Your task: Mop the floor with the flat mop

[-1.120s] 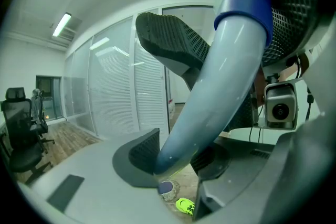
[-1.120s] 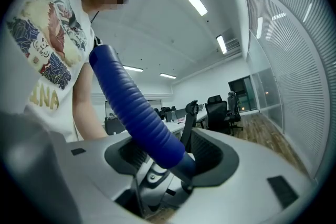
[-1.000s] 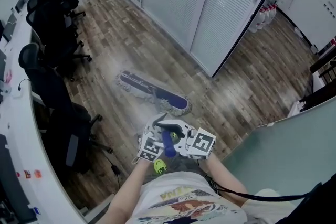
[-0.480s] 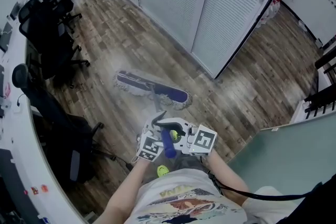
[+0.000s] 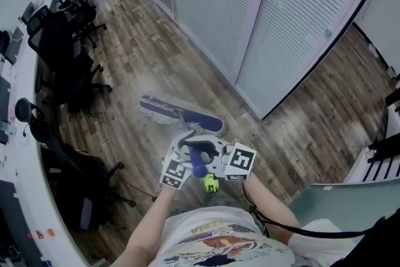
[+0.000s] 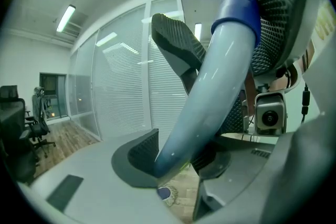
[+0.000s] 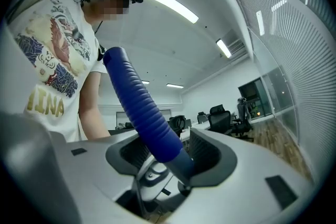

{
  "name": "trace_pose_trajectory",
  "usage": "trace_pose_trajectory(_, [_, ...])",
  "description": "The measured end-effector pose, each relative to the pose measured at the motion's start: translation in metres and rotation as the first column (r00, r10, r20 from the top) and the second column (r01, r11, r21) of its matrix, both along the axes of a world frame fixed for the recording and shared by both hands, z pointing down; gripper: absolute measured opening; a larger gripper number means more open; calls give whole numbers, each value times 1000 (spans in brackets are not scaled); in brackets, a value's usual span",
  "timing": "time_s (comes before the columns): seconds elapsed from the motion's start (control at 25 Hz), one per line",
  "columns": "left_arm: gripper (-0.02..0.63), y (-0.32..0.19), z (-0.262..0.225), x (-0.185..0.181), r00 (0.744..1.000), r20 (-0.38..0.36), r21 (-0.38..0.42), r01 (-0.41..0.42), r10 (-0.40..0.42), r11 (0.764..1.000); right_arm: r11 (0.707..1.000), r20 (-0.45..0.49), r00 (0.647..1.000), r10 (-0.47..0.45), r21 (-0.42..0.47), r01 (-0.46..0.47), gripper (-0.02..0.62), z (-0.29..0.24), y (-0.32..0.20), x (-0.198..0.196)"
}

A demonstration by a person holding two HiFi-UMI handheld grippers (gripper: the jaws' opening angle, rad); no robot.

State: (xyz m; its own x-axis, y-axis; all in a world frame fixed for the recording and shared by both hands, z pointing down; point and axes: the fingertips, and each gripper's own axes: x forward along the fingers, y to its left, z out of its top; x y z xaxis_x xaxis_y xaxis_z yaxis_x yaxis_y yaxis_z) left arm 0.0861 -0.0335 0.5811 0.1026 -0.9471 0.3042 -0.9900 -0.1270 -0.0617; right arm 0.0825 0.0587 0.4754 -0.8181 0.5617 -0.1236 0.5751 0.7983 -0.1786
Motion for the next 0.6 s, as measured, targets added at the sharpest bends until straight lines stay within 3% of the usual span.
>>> trace_pose_trajectory(0.32, [135, -49, 23, -59, 1000, 22, -46, 6, -5, 999, 993, -27, 995, -101, 57, 102, 232, 23, -43, -54])
trace_pose_trajectory(0.6, [141, -92, 30, -144, 1000, 13, -36, 4, -3, 999, 993, -41, 993, -107, 54, 109, 233, 32, -85, -139])
